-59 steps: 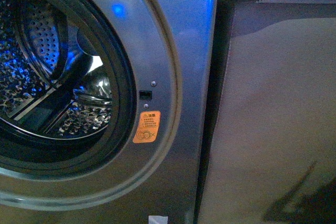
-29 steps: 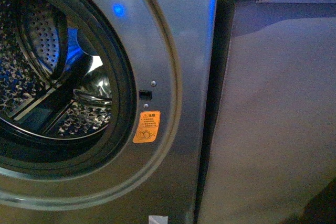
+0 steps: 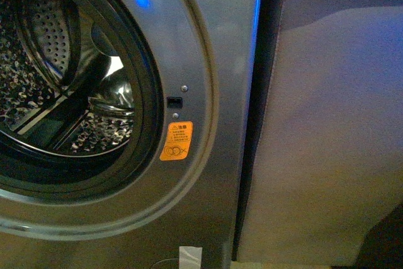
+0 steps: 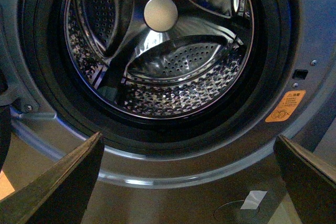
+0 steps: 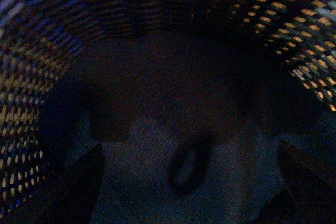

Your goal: Put clothes into washing machine

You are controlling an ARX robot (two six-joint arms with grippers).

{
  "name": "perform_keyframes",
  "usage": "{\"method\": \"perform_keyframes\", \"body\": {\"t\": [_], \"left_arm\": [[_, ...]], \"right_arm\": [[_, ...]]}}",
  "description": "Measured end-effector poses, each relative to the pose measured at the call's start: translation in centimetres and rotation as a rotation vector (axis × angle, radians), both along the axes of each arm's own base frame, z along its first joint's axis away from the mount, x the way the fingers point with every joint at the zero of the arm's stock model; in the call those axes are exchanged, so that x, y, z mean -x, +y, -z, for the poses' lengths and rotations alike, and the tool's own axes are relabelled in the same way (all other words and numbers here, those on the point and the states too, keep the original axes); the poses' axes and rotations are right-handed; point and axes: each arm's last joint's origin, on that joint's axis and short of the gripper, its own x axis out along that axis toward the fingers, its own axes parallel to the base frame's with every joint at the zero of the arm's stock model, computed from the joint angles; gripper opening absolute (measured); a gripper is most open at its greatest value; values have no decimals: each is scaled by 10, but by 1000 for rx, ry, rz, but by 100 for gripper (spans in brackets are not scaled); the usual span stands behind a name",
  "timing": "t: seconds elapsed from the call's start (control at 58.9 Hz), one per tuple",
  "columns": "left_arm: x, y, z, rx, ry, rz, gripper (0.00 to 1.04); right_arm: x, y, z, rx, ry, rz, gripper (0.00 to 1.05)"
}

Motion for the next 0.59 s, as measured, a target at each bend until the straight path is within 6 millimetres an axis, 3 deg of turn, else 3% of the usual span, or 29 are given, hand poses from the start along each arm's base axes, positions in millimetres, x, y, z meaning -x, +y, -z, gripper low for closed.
{"method": "perform_keyframes", "body": {"t": [0.238,0.424,0.594], "left_arm": [[0,0,0,0,0,0,98],[0,0,0,0,0,0,98],[0,0,0,0,0,0,98]], "right_arm": [[-25,1,50,12,109,-20,97],[-29,11,107,-16,177,-29,97],[-34,11,132,-34,158,-17,97]]}}
